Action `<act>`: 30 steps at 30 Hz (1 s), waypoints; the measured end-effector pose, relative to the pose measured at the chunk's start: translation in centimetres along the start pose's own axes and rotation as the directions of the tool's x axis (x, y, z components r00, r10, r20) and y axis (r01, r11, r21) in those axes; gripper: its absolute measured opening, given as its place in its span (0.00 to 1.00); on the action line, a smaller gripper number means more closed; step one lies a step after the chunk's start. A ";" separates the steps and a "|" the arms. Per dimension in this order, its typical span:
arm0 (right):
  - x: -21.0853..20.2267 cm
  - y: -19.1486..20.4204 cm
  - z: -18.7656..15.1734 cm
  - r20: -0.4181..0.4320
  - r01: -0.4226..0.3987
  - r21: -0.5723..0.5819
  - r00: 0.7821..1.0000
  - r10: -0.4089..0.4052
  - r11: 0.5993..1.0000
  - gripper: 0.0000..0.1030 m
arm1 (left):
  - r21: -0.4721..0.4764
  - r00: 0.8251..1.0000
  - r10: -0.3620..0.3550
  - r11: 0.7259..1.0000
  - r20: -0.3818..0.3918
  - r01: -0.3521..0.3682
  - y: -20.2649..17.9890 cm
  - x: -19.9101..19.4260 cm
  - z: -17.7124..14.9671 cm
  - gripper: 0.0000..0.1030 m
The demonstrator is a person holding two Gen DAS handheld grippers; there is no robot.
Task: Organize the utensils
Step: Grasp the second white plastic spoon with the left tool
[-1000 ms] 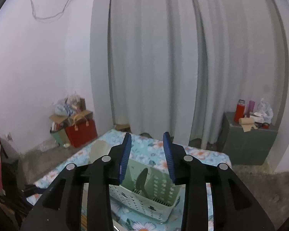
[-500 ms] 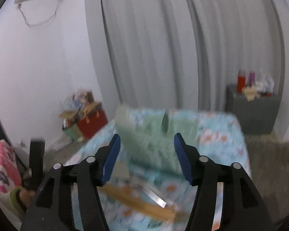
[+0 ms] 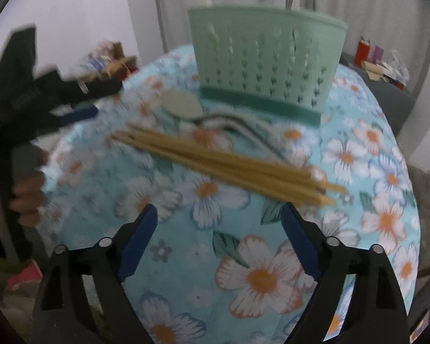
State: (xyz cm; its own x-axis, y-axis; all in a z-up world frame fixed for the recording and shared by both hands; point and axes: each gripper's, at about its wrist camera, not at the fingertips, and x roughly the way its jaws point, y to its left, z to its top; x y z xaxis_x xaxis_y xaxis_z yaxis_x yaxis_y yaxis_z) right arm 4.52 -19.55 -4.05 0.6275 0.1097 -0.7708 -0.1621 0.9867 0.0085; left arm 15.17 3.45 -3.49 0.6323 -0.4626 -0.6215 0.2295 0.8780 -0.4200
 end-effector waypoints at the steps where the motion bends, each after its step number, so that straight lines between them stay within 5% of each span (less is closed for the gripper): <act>1: 0.7 0.1 -0.4 -0.025 0.020 -0.002 0.999 -0.020 1.000 0.83 | 0.002 1.000 0.004 1.000 -0.003 -0.004 0.0 0.1 0.0 0.95; 5: 2.0 0.4 -1.5 -0.064 0.054 0.019 0.997 -0.052 0.998 0.92 | 0.029 0.999 0.040 0.999 -0.012 -0.040 -0.3 0.5 0.2 0.95; 30: 1.9 0.3 -2.0 -0.055 0.055 0.037 0.997 -0.053 0.998 0.92 | 0.060 0.981 0.186 0.981 -0.054 -0.182 0.2 4.9 3.2 0.92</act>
State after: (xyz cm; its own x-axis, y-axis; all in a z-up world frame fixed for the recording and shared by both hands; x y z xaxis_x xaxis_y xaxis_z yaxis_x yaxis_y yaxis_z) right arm 4.15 -19.31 -6.84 0.5926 0.0504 -0.8039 -0.0987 0.9951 -0.0104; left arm 20.65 1.78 -4.52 0.6232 -0.2975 -0.7233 0.1544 0.9534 -0.2591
